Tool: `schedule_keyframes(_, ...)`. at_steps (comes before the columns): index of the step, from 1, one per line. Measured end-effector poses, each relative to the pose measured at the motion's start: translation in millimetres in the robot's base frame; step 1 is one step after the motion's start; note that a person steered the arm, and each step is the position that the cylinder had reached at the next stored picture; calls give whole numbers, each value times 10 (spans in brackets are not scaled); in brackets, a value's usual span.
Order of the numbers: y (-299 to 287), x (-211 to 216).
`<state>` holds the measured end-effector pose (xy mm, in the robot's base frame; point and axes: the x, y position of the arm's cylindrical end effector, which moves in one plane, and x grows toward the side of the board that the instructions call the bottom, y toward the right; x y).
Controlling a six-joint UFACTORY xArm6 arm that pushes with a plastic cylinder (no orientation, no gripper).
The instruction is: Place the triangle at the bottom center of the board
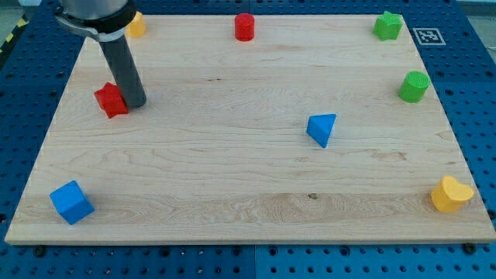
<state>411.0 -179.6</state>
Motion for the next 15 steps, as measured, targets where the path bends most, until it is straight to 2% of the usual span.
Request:
schedule_keyframes(1,137,0)
schedule_keyframes(2,612,0)
schedule_keyframes(5,2377,16)
schedule_keyframes(6,2863,281)
schedule_keyframes(11,3001,1181)
schedule_keyframes(15,2365,1157)
